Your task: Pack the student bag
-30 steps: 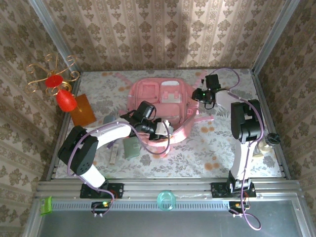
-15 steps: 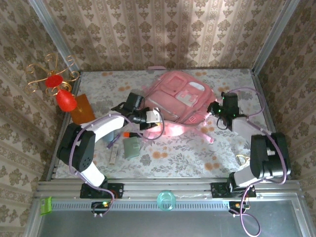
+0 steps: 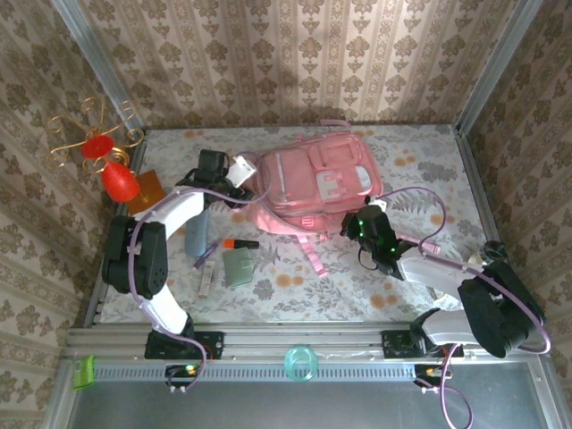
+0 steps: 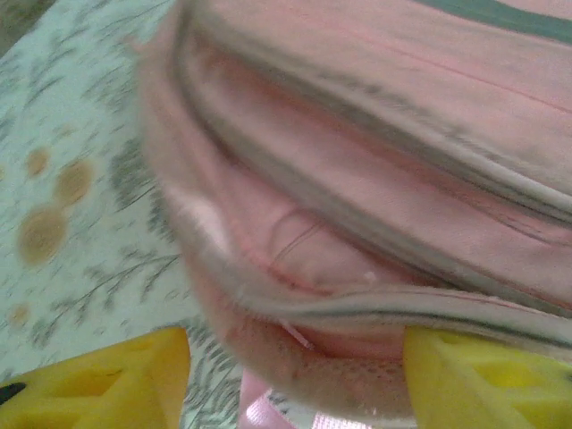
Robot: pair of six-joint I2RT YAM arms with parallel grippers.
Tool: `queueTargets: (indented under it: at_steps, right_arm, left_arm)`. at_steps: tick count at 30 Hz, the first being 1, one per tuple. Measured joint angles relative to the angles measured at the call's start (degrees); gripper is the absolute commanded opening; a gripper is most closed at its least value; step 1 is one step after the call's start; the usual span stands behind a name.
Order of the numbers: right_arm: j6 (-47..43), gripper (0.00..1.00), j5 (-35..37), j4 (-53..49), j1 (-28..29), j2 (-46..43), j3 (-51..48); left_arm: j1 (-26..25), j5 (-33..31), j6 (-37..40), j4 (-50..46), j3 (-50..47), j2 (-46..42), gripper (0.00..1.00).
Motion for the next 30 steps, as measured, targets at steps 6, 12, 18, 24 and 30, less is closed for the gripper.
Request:
queueTargets:
  at_steps: [6, 12, 18, 24, 30]
  right_arm:
    - [1.0, 0.33, -0.8, 1.0, 4.9, 3.5, 0.3]
    - [-3.7, 0.38, 0.7, -5.3, 5.5, -3.6, 0.1]
    - [-14.3, 0.38, -0.8, -9.6, 4.0, -7.3, 6.4]
    - [-15.4, 0.29, -13.9, -8.5, -7.9, 4.8, 14.8]
    - [-14.3, 0.28, -21.4, -8.0, -13.3, 15.0, 16.0]
  left_arm:
    - [1.6, -3.8, -13.9, 3.6, -3.6, -5.7, 0.76]
    - [-0.2, -6.5, -31.5, 3.7, -6.7, -14.0, 0.68]
    - [-14.8, -6.6, -45.9, 2.9, -6.5, -14.6, 0.61]
    - [-26.8, -5.8, -53.4, 0.9, -1.5, -5.6, 0.48]
    - [-31.3, -7.3, -57.7, -2.2, 5.9, 3.3, 0.56]
